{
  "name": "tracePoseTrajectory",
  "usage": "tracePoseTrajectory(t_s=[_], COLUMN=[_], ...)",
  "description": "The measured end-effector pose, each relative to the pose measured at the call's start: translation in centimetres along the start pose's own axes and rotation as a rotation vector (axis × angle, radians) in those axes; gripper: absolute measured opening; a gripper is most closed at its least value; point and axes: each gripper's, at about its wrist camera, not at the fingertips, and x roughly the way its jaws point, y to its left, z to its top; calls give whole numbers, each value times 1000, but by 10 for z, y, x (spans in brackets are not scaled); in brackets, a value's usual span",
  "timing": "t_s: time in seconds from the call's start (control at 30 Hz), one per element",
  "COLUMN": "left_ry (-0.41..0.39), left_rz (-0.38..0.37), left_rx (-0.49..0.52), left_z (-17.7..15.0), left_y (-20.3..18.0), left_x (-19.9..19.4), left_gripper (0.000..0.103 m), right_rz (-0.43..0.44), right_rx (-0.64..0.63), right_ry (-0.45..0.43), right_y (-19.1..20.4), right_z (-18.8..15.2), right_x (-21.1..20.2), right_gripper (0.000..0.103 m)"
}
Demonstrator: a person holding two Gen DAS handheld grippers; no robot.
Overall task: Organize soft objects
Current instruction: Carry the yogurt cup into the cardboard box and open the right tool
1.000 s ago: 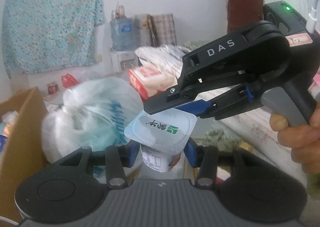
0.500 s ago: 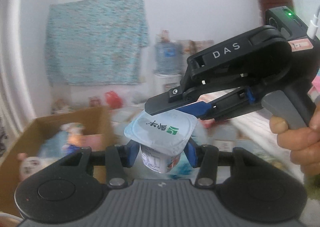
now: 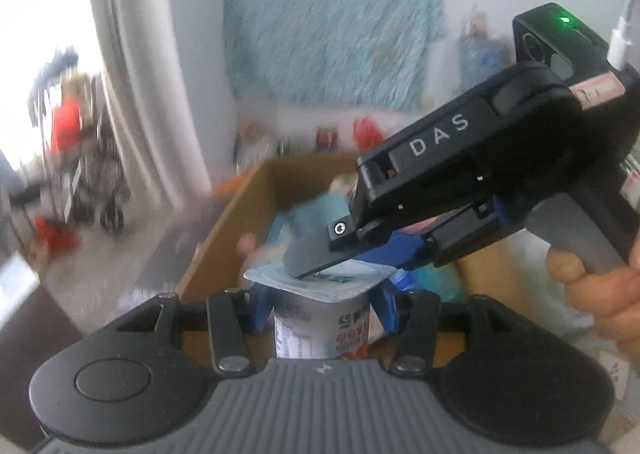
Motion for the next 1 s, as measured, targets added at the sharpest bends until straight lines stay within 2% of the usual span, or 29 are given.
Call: tracePoseTrajectory(t_s=[0.07, 0.2, 0.43, 0.47, 0.53, 0.67, 0.73, 0.87, 1.0], left_ry=[71, 150, 209, 216, 230, 267, 256, 240, 214], left_rz=[-5, 6, 11, 12, 10, 8, 24, 25, 25], left_rx=[-28, -33, -22, -14, -7, -33, -37, -17, -10], left_z=[-1, -6, -11, -14, -18, -18, -18, -17, -17], left_y=[18, 35, 49, 49, 45, 49, 51, 49, 46], left_x=[21, 46, 60, 59, 63, 68, 67, 56, 43], left_gripper=[52, 52, 54, 55, 71, 78, 85, 89, 91], right_rz=[-10, -21, -40, -44, -41, -48, -30, -17, -15], right_rx=[27, 106, 177, 179, 191, 244, 286, 301, 294], right_ry=[41, 97, 125, 121, 120, 158, 180, 182, 168], right_y=[-5, -24, -49, -51, -54, -70, -78, -80, -76], right_z=[6, 9, 20, 21, 21, 20, 17, 15, 16], right_x=[24, 53, 81, 83, 84, 102, 109, 113, 111], right_gripper=[36, 35, 35, 36, 36, 39, 39, 39, 47])
